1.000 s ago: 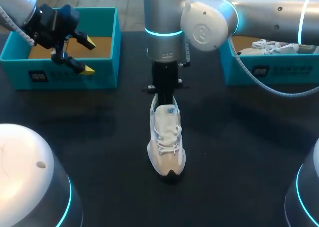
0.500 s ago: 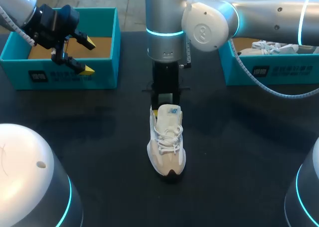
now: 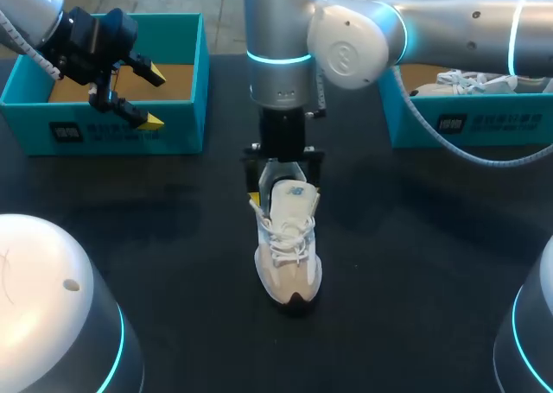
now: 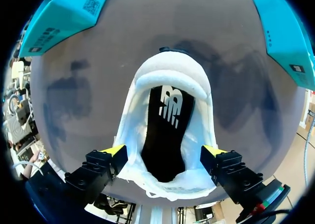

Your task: Take the shoe out of the shoebox, open the shoe tongue, remove and reinsert the insole, then place the shoe into the shoebox

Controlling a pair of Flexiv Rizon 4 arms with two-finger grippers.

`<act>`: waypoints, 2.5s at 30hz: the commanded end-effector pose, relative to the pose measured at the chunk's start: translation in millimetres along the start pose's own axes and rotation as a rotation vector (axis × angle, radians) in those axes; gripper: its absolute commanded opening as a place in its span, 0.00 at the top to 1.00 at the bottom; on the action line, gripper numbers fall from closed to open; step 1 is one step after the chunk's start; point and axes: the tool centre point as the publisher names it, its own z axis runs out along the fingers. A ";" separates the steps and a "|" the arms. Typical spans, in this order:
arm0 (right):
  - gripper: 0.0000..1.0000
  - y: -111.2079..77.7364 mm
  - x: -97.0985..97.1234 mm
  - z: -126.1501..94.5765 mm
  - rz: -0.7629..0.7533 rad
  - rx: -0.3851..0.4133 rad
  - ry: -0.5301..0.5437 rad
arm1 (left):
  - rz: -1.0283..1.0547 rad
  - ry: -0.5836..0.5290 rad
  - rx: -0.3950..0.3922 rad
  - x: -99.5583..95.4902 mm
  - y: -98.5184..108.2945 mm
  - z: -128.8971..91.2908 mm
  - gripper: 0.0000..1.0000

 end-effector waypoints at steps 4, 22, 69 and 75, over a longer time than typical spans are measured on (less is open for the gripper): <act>0.00 -6.4 3.8 -10.9 0.010 -0.024 -0.030 | 0.000 0.000 -0.003 0.8 0.0 -0.6 0.00; 0.00 -24.3 0.3 -51.6 0.028 -0.108 -0.085 | 0.000 0.000 -0.003 0.8 0.0 -0.6 0.00; 0.63 -46.3 -11.8 -19.2 0.089 -0.181 -0.055 | 0.000 0.000 -0.003 0.8 0.0 -0.6 0.00; 0.67 -27.5 -14.7 -8.3 0.055 -0.178 -0.037 | 0.000 0.000 -0.003 0.8 0.0 -0.6 0.00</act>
